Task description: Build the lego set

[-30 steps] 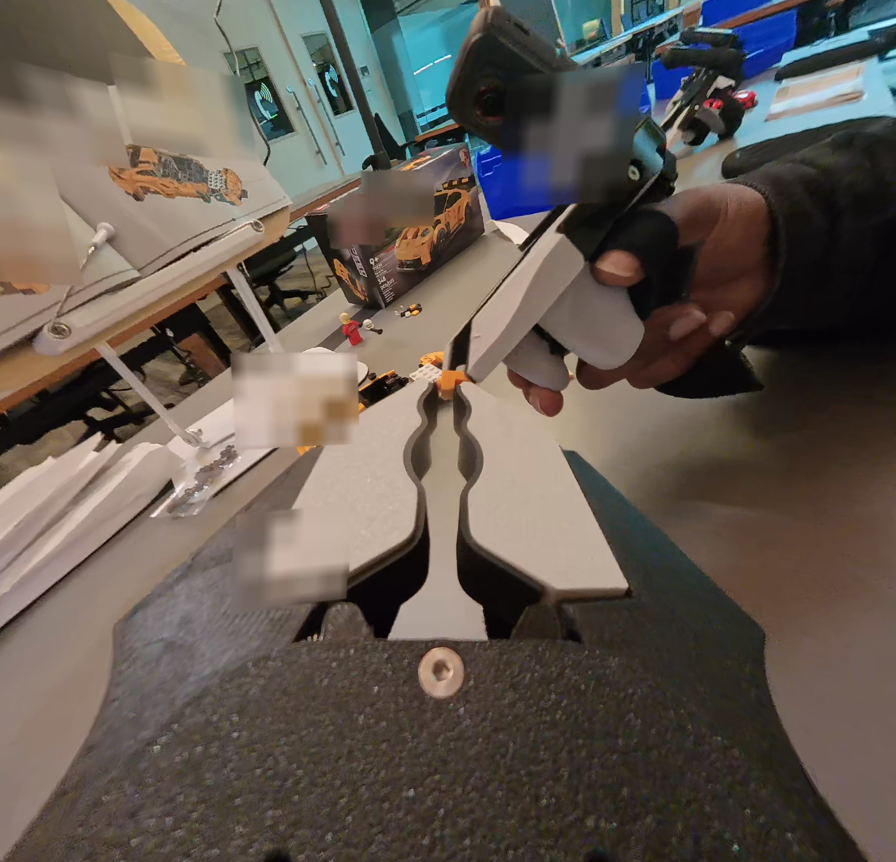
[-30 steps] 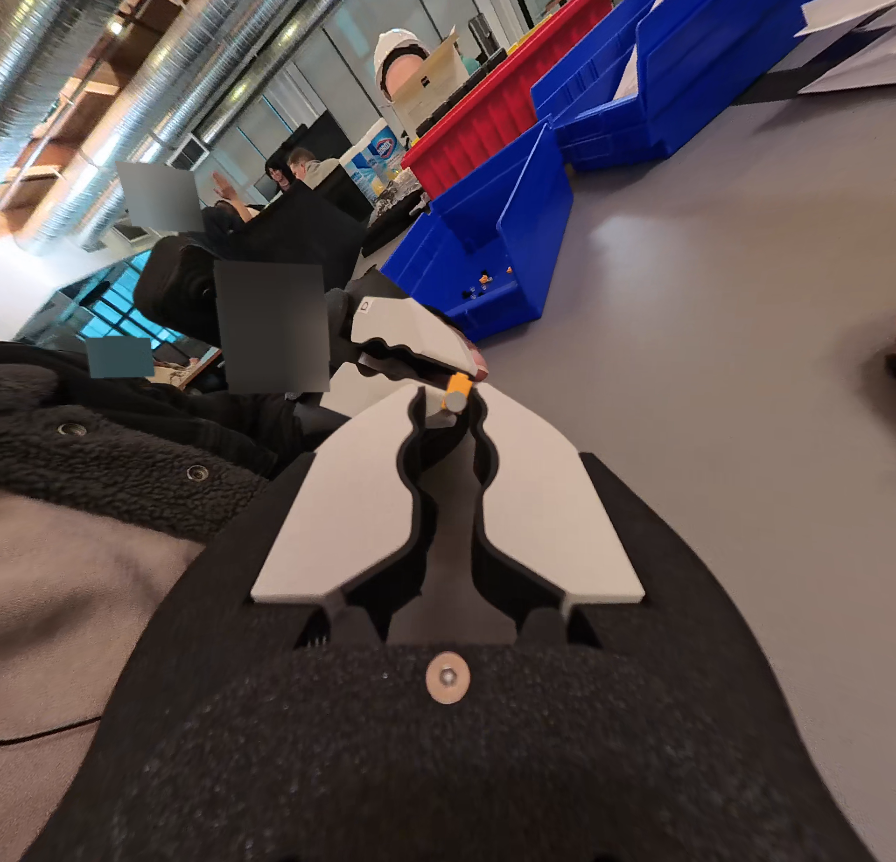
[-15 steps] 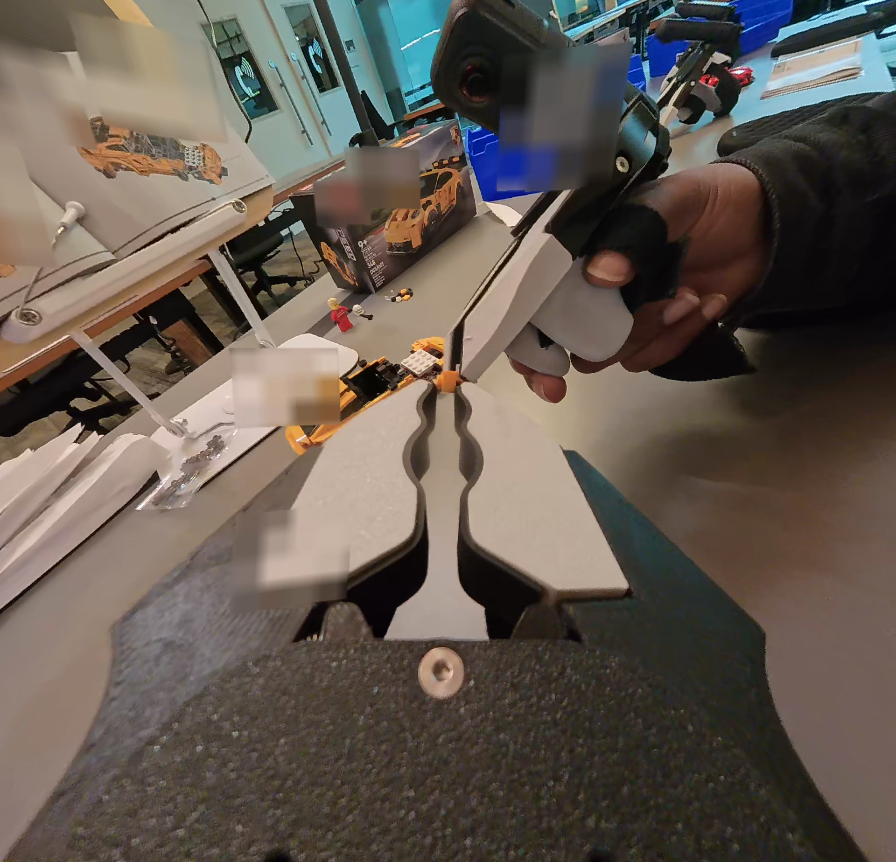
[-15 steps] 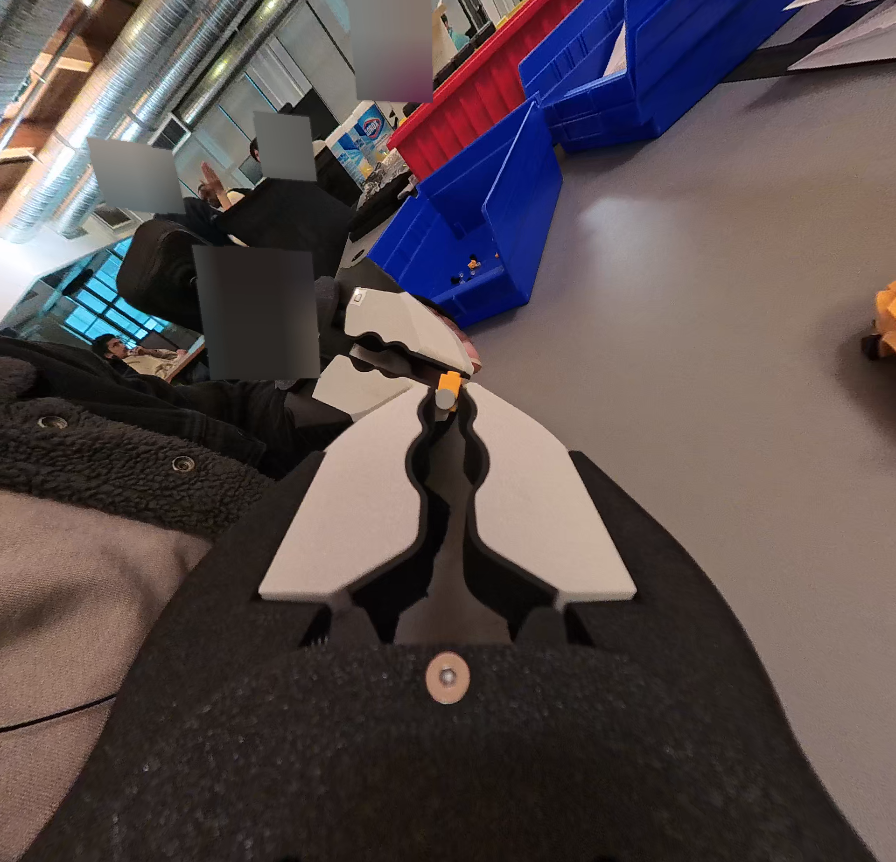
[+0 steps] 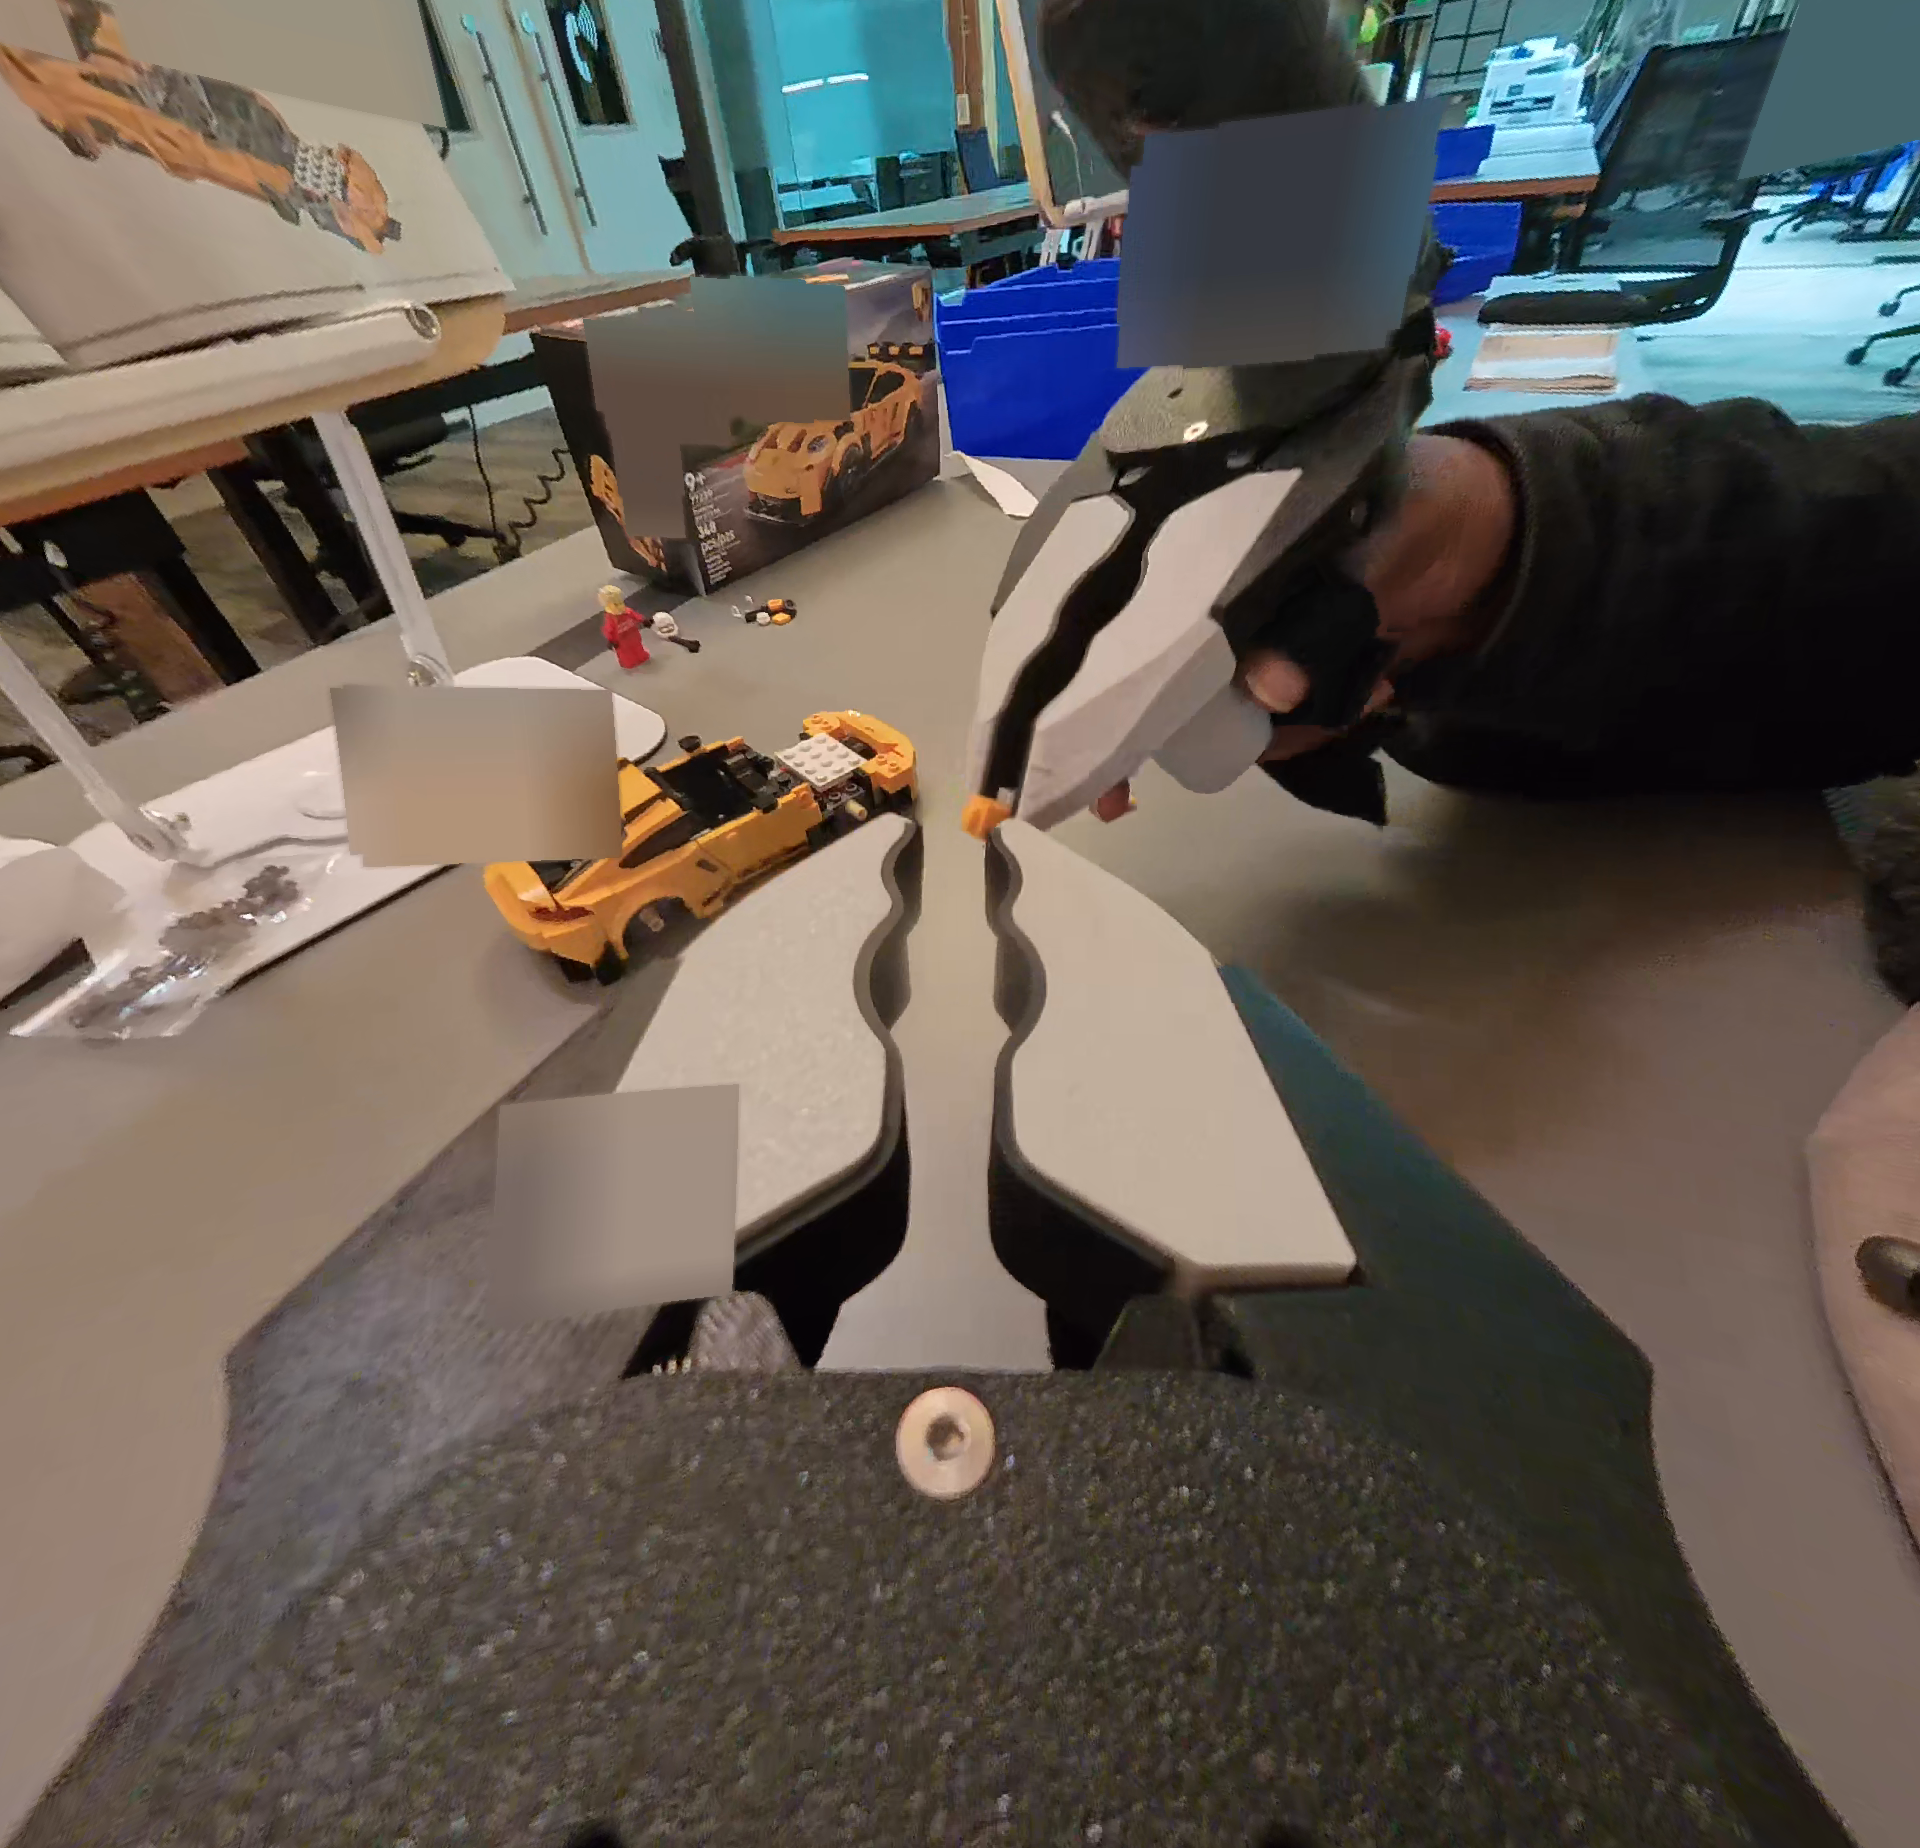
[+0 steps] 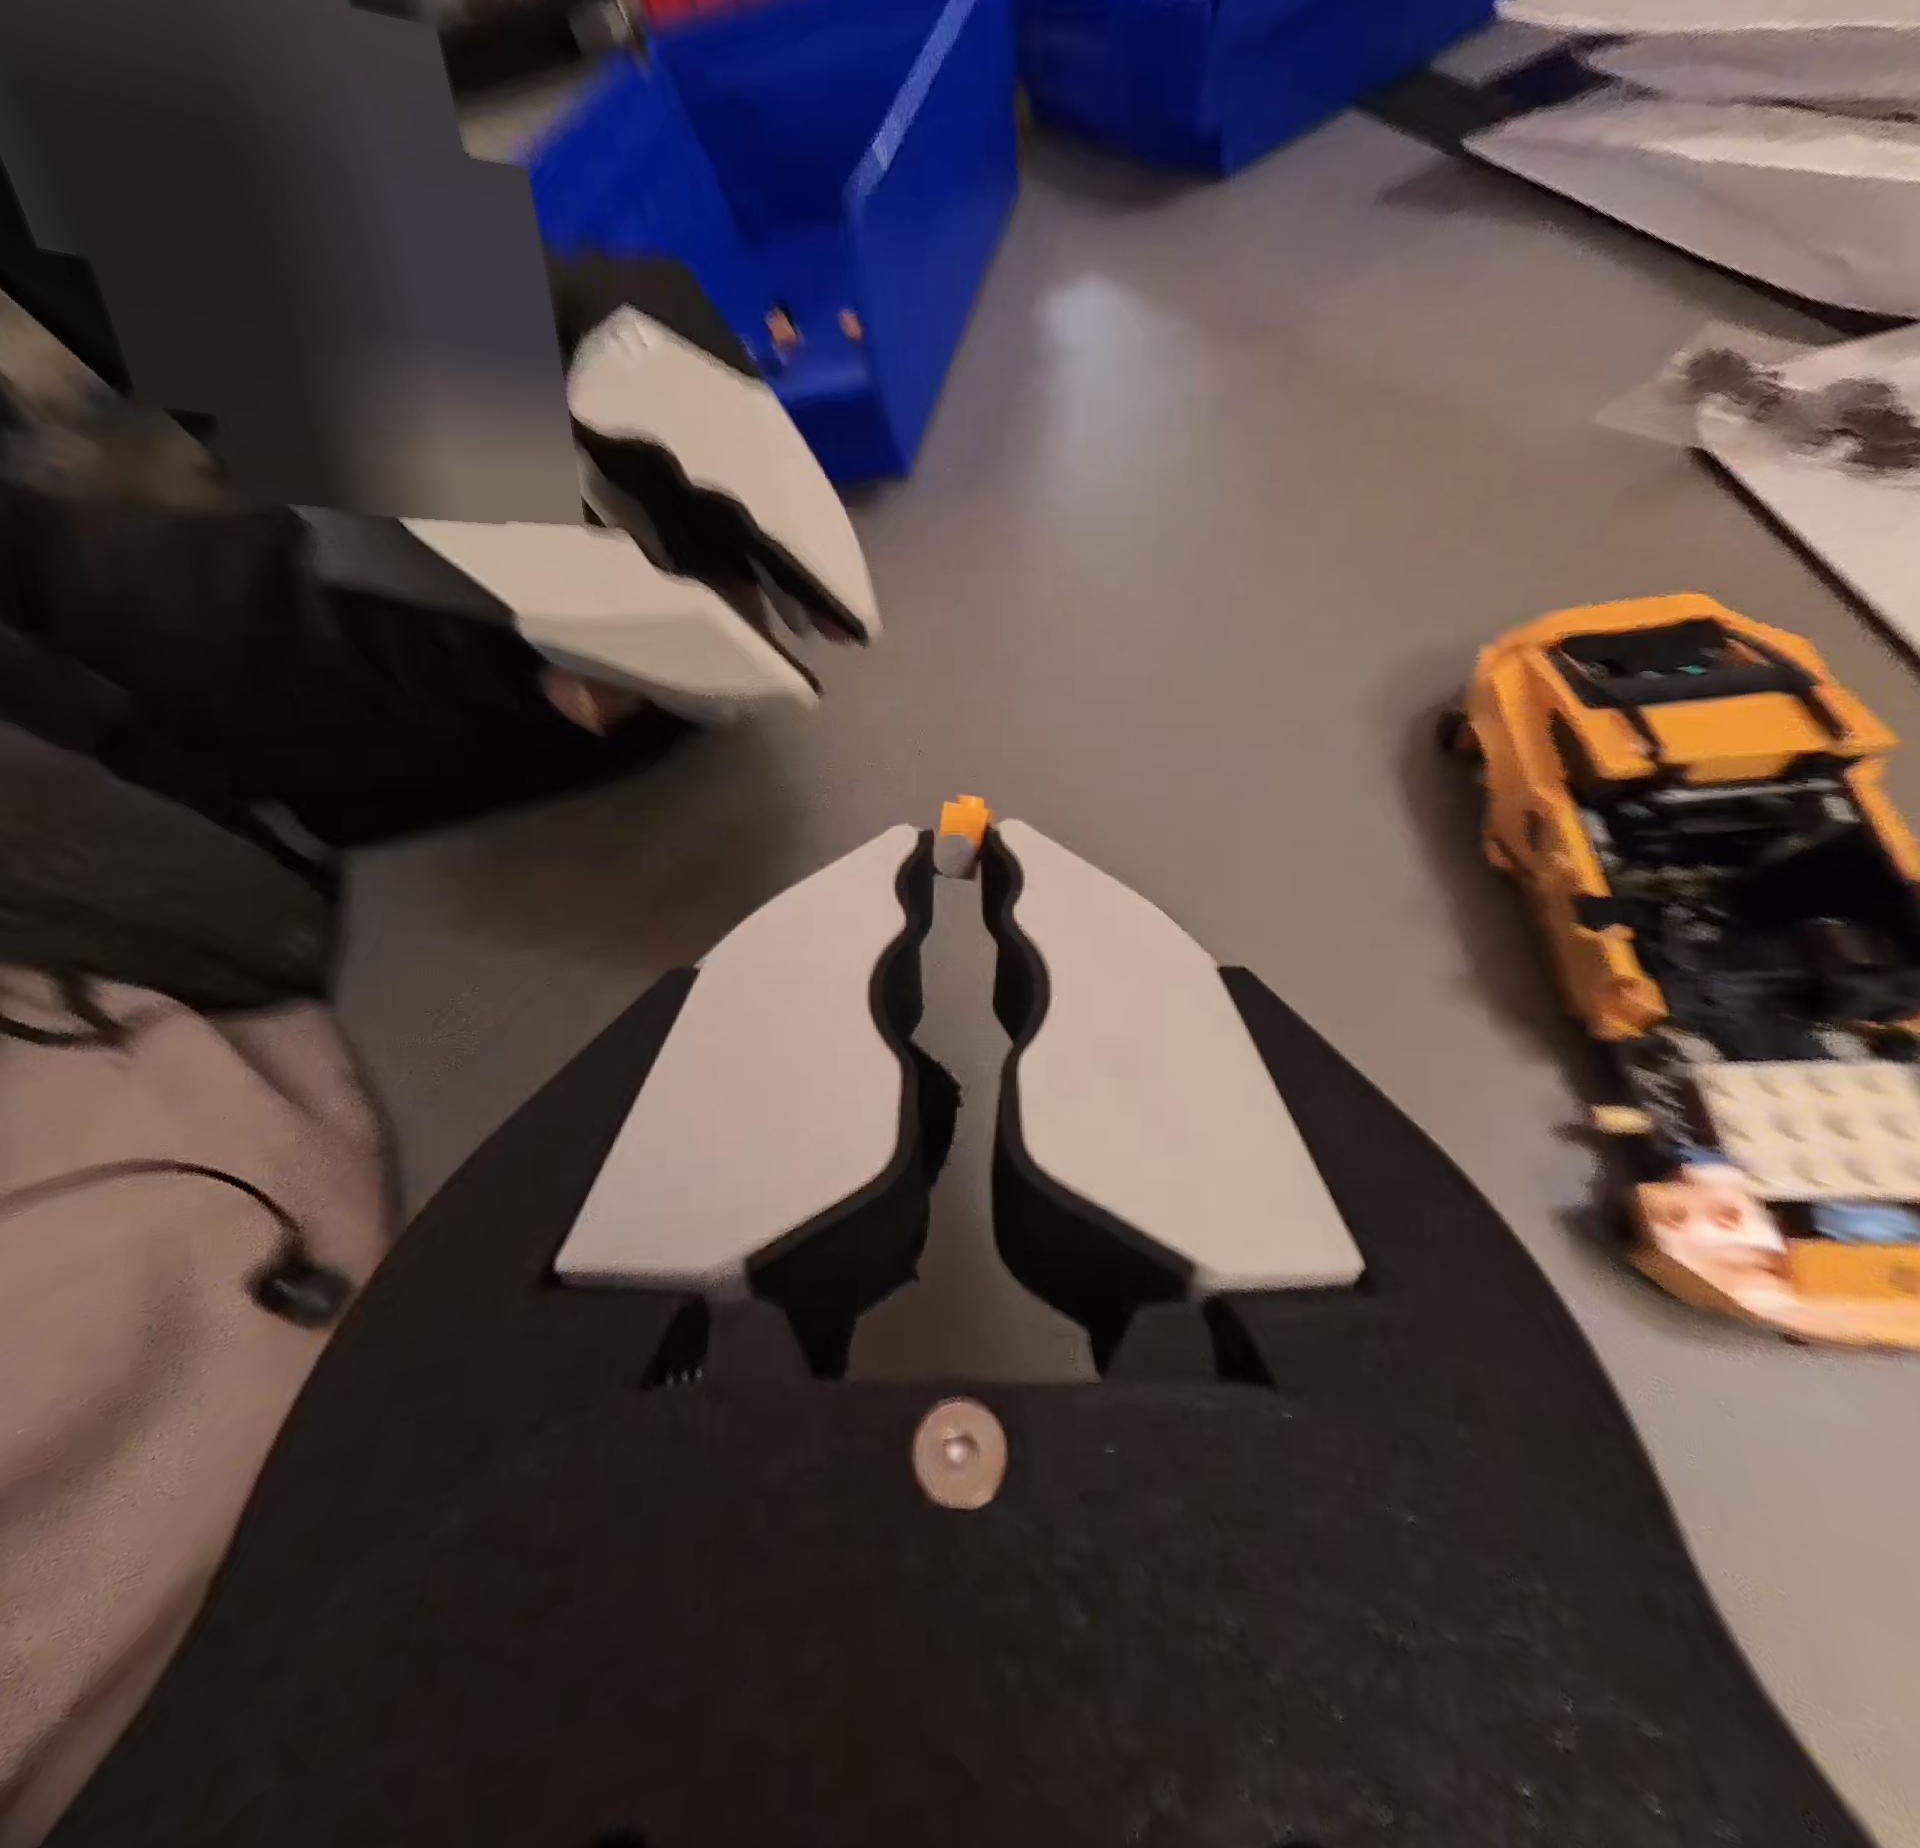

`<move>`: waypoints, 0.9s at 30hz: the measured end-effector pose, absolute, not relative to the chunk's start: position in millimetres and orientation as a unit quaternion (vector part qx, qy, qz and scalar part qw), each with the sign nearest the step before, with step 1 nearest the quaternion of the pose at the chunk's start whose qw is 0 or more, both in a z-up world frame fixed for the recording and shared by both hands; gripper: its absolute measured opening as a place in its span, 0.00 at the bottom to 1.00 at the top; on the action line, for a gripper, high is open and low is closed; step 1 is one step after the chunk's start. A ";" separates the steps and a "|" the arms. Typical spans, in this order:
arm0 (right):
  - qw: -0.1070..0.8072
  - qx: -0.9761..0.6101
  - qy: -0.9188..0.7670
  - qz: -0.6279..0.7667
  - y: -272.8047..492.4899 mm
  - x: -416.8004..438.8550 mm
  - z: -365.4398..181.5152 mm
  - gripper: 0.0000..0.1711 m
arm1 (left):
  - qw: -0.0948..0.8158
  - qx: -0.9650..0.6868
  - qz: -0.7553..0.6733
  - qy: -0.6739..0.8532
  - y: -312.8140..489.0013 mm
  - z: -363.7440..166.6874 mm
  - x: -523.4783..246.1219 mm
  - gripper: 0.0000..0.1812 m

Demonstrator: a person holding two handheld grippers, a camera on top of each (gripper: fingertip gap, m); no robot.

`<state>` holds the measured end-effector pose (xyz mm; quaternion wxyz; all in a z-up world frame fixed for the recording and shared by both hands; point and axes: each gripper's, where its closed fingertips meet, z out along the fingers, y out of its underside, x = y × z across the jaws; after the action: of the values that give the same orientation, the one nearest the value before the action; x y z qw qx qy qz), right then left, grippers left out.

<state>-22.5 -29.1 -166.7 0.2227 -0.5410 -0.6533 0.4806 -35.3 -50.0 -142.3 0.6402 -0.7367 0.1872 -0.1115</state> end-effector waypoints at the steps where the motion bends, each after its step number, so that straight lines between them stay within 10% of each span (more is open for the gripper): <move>1: 0.228 -0.539 -0.681 0.441 -24.2 -19.1 -176.9 0.05 | 0.637 -0.740 -0.111 0.188 -49.6 -144.2 -35.4 0.06; 27: 0.165 -0.368 -0.854 0.329 -45.0 -0.3 -225.5 0.05 | 0.501 -0.807 -0.154 0.272 -53.5 -208.2 -5.0 0.08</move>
<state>-0.3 -45.0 -225.5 0.1649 -0.3682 -0.8540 0.3286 -5.0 -53.5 -208.2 0.5012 -0.8069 0.2719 -0.1544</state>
